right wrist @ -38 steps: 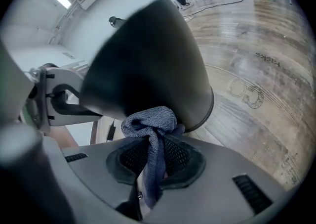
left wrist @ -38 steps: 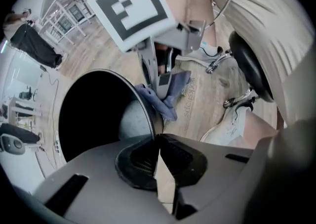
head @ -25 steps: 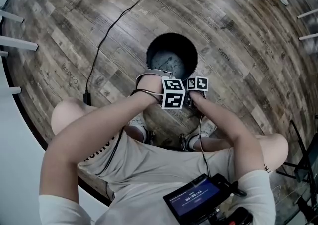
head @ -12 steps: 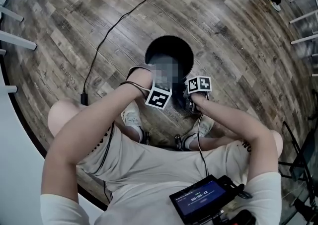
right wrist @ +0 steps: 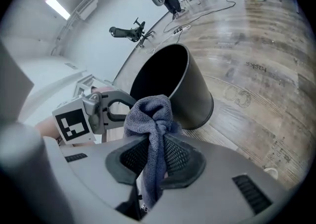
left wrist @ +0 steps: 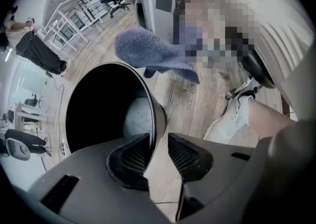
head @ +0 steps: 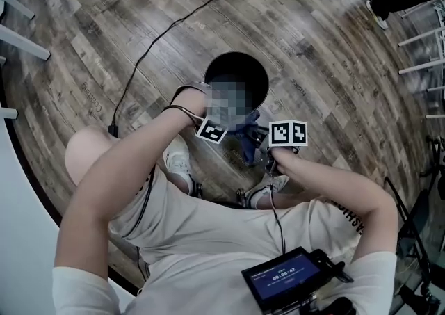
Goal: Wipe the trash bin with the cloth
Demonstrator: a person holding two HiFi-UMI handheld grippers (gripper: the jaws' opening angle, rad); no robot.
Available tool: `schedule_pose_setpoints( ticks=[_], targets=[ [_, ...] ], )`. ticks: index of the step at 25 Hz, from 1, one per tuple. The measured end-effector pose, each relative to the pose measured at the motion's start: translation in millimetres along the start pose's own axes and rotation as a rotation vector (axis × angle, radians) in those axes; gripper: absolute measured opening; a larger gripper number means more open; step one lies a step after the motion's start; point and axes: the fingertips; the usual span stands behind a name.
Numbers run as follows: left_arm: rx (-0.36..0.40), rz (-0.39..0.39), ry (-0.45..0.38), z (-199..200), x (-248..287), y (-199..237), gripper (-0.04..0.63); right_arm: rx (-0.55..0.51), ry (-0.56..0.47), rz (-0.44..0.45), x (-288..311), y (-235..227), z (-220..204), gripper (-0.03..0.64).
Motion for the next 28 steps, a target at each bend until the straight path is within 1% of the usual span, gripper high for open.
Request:
schedule_pose_setpoints(
  ticks=[2, 4, 9, 12, 15, 17, 20, 22, 26, 28],
  targets=[
    [-0.005, 0.011, -0.007, 3, -1, 3, 0.098, 0.001, -0.029, 0.008, 0, 3, 11, 0.061],
    [0.013, 0.019, 0.005, 2, -1, 3, 0.061, 0.001, -0.042, 0.006, 5, 1, 20, 0.060],
    [0.066, -0.003, 0.025, 4, 1, -2, 0.046, -0.002, -0.010, -0.015, 23, -17, 16, 0.060],
    [0.071, -0.026, 0.014, 10, 0, -5, 0.037, -0.016, 0.014, -0.050, 40, -40, 11, 0.060],
    [0.002, -0.070, -0.034, 21, -3, -5, 0.032, -0.059, 0.034, -0.099, 58, -69, 6, 0.060],
    [-0.045, -0.091, -0.057, 26, -4, -5, 0.032, -0.060, 0.036, -0.128, 71, -89, 4, 0.061],
    [-0.112, -0.103, -0.071, 31, -5, -3, 0.029, -0.039, 0.020, -0.137, 95, -117, 3, 0.061],
    [-0.163, -0.114, -0.090, 37, -6, -1, 0.026, -0.051, 0.007, -0.129, 113, -135, 0, 0.060],
    [-0.258, -0.149, -0.169, 57, -10, 3, 0.018, -0.076, 0.018, -0.168, 139, -172, -9, 0.060],
    [-0.293, -0.151, -0.192, 63, -11, 7, 0.018, -0.054, 0.026, -0.184, 148, -184, -11, 0.060]
  ],
)
Point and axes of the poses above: the fingertips, and each gripper's own axes: x forward along the fingers, y to its left, z out of its top, and after that the axes turned 3 degrees about y, right-handed
